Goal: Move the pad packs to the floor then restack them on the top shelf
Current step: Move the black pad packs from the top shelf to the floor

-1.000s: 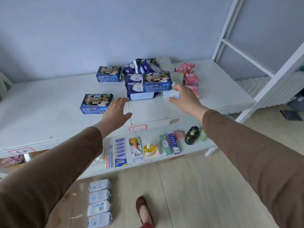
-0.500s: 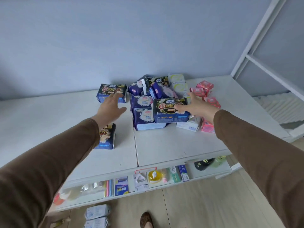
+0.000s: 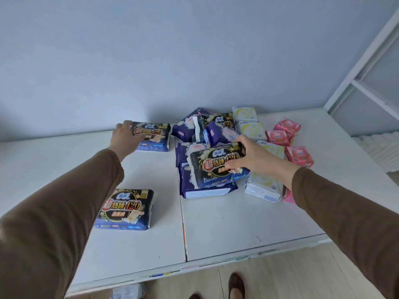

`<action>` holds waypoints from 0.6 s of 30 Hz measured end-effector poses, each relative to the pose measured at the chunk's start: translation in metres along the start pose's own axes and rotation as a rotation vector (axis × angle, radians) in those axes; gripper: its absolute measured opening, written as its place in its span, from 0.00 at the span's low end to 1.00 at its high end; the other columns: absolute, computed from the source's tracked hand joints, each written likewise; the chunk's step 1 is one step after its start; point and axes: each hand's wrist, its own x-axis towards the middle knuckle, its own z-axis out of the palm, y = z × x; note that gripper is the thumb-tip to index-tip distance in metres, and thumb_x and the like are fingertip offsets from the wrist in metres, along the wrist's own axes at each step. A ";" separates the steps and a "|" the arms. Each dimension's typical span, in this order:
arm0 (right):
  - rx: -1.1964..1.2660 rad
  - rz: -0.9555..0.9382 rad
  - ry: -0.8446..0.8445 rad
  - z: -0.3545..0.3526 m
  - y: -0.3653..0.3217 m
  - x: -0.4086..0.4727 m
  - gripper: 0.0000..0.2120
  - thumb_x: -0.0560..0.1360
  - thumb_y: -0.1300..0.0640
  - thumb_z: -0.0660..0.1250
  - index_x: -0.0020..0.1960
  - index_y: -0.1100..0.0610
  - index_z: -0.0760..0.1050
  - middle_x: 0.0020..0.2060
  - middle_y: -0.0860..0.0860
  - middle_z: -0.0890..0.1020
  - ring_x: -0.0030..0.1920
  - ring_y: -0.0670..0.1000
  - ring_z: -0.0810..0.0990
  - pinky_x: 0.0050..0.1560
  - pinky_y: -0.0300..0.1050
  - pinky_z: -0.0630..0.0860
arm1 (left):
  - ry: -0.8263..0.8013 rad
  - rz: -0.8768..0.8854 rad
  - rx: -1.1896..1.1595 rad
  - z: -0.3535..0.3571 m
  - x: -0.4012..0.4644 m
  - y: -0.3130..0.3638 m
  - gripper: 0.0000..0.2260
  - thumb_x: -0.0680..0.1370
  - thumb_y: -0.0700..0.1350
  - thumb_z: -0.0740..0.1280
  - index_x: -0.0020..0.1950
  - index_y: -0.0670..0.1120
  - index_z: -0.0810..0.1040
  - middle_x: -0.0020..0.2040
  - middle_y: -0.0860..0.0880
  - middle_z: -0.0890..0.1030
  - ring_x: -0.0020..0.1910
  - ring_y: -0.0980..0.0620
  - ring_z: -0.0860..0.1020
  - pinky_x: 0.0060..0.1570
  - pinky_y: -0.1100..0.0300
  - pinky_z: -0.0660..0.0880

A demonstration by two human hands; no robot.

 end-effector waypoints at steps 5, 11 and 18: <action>0.032 -0.051 0.032 0.004 0.004 0.004 0.30 0.67 0.48 0.79 0.61 0.48 0.66 0.54 0.42 0.77 0.53 0.43 0.79 0.47 0.40 0.77 | -0.114 -0.035 -0.022 0.006 0.037 -0.008 0.42 0.70 0.52 0.77 0.78 0.48 0.58 0.68 0.37 0.67 0.65 0.37 0.70 0.53 0.47 0.75; 0.045 -0.099 -0.030 0.004 0.016 0.005 0.42 0.65 0.48 0.81 0.71 0.44 0.60 0.67 0.41 0.67 0.66 0.44 0.70 0.63 0.42 0.71 | -0.291 0.050 0.114 -0.003 0.051 -0.012 0.60 0.61 0.50 0.83 0.80 0.56 0.45 0.74 0.43 0.59 0.71 0.38 0.64 0.61 0.44 0.72; 0.087 -0.037 -0.191 0.000 0.017 0.002 0.53 0.62 0.45 0.83 0.75 0.33 0.53 0.68 0.38 0.69 0.60 0.37 0.75 0.55 0.34 0.73 | -0.275 0.199 0.302 -0.015 0.026 -0.012 0.38 0.61 0.53 0.83 0.66 0.45 0.72 0.59 0.46 0.64 0.53 0.44 0.73 0.53 0.54 0.73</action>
